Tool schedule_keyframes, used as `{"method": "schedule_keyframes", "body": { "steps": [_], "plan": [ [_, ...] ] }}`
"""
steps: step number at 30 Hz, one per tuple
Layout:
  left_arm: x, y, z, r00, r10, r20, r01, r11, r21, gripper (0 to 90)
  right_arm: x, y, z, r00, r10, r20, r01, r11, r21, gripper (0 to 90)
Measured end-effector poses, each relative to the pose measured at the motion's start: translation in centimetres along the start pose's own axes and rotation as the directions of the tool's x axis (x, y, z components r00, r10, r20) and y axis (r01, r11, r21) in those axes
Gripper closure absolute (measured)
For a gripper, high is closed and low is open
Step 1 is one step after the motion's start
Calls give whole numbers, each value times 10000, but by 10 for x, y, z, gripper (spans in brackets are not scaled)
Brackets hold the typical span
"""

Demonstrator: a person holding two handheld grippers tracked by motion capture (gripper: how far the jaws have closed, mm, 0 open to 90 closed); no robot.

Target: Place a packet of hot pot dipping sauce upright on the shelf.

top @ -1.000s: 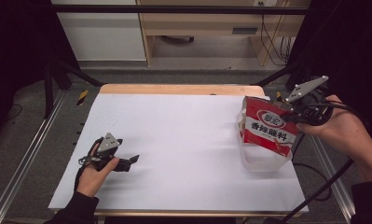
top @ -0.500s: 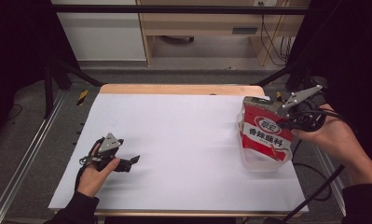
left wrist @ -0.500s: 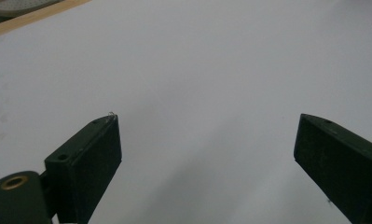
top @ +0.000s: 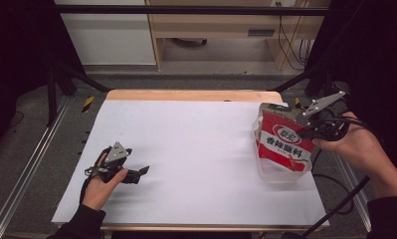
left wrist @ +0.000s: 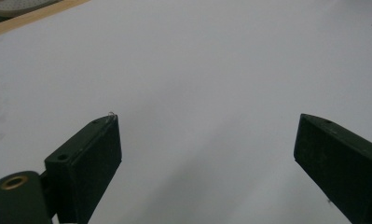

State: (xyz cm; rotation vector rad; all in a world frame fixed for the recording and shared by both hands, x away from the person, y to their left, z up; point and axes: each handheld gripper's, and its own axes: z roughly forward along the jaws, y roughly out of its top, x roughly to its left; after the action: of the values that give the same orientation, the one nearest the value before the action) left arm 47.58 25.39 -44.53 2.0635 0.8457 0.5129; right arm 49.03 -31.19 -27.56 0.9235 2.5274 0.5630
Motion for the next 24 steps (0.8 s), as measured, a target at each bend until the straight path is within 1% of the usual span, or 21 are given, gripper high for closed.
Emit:
{"method": "schedule_keyframes", "body": {
  "steps": [2, 3, 4, 6, 10, 12, 15, 18, 21, 24],
  "plan": [
    [0, 0, 0, 10000, 3, 7, -3, 10000, 4, 75, -1, -1, 0, 10000, -10, 24, 9, 9999, 170, 895],
    [0, 0, 0, 10000, 6, 8, -6, 10000, 13, 75, -1, -2, 0, 10000, 91, 22, -92, 9998, 188, 895],
    [0, 0, 0, 10000, 9, 5, -9, 10000, 18, 75, -1, -4, 0, 10000, 53, 34, -53, 9998, 217, 895],
    [0, 0, 0, 10000, 10, 17, -10, 10000, 30, 75, -2, -6, 0, 9998, 180, 47, -181, 9992, 347, 894],
    [-2, 0, 0, 10000, 54, 27, -54, 10000, 77, 75, -3, -13, -2, 9998, 207, 44, -209, 9987, 468, 888],
    [-2, 0, 1, 10000, 77, 63, -78, 9999, 79, 75, -3, -16, -3, 9995, 299, 31, -300, 9985, 450, 884],
    [-3, 0, 1, 9999, 93, 80, -94, 9999, 90, 75, -5, -20, -4, 9992, 407, 52, -408, 9989, 227, 862],
    [-3, 0, 1, 9999, 84, 75, -84, 9999, 90, 75, -4, -20, -4, 9992, 404, -21, -404, 9991, 114, 845],
    [-2, 0, 1, 9999, 80, 69, -80, 9999, 88, 75, -4, -18, -1, 9993, 372, 7, -372, 9992, 114, 799],
    [-2, 0, 1, 9999, 85, 81, -86, 9999, 98, 75, -3, -14, 0, 9992, 360, 159, -360, 9993, -46, 699]
  ]
}}
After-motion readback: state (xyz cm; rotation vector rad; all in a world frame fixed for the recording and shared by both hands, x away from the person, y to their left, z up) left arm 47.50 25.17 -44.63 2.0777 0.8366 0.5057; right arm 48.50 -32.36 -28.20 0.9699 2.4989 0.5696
